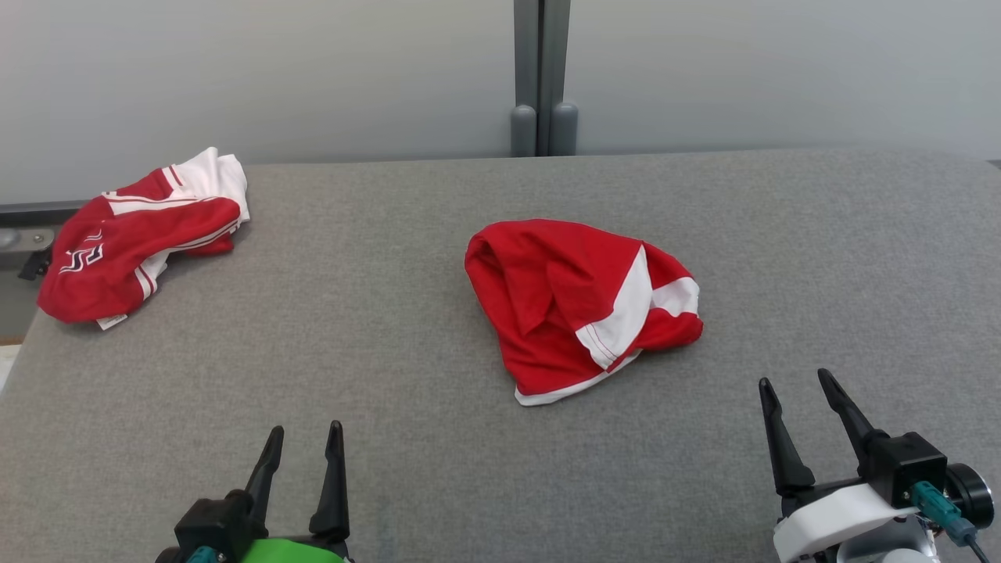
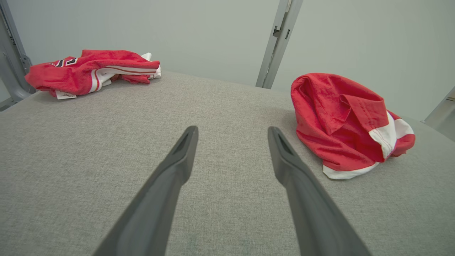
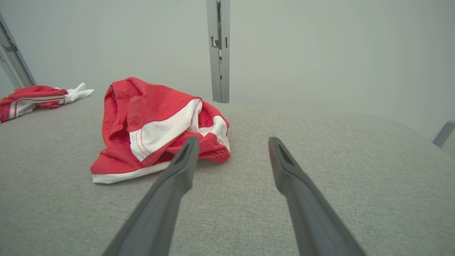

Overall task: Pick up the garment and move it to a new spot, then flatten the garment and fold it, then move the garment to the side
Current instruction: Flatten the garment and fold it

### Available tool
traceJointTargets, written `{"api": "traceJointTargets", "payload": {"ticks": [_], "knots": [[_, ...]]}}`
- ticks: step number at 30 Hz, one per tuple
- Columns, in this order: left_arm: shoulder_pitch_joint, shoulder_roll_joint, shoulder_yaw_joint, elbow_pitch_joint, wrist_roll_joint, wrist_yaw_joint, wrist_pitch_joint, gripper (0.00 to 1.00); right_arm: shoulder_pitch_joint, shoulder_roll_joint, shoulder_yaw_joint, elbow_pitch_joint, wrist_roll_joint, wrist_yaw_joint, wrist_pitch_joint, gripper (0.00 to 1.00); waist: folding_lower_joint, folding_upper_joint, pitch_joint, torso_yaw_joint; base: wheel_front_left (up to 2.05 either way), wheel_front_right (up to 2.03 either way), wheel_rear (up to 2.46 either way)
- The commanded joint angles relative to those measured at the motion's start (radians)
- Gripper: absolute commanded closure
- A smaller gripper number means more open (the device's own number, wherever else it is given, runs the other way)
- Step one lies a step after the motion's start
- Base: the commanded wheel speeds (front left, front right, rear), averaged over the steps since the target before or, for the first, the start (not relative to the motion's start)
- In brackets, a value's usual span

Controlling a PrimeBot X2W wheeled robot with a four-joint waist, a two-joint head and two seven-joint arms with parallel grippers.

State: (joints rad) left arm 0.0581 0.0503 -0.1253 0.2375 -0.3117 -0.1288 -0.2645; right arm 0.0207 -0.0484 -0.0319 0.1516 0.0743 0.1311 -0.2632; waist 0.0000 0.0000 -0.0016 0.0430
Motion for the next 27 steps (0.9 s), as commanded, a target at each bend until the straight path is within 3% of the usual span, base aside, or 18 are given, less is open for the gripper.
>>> {"api": "traceJointTargets", "payload": {"ticks": [1, 7, 14, 21, 27], "knots": [[-0.014, 0.0, 0.0, -0.001, -0.008, -0.003, 0.0, 0.0, -0.01, -0.004, -0.003, -0.002, -0.002, -0.001, -0.002, 0.0, 0.0, 0.0, 0.003, -0.002, 0.0, 0.0, 0.0], [-0.043, 0.0, -0.045, -0.008, 0.001, -0.003, 0.0, 0.0, -0.026, -0.004, -0.004, -0.013, -0.011, -0.001, -0.002, 0.0, 0.0, 0.0, 0.032, -0.014, 0.0, 0.0, 0.0], [-0.171, 0.001, -0.25, 0.053, -0.021, -0.003, 0.0, 0.0, -0.071, -0.004, -0.005, -0.013, -0.022, -0.001, -0.002, 0.0, 0.0, 0.0, 0.101, -0.061, 0.0, 0.0, 0.0], [-0.351, 0.003, -0.469, 0.201, -0.159, -0.003, 0.001, 0.0, -0.117, -0.003, 0.003, -0.015, -0.016, -0.001, -0.002, 0.0, 0.0, 0.0, 0.182, -0.147, 0.0, 0.0, 0.0], [-0.486, 0.004, -0.563, 0.319, -0.303, -0.003, 0.01, 0.0, -0.148, -0.003, 0.008, -0.018, -0.001, -0.001, -0.002, 0.0, 0.0, 0.0, 0.248, -0.216, 0.0, 0.0, 0.0]]}}
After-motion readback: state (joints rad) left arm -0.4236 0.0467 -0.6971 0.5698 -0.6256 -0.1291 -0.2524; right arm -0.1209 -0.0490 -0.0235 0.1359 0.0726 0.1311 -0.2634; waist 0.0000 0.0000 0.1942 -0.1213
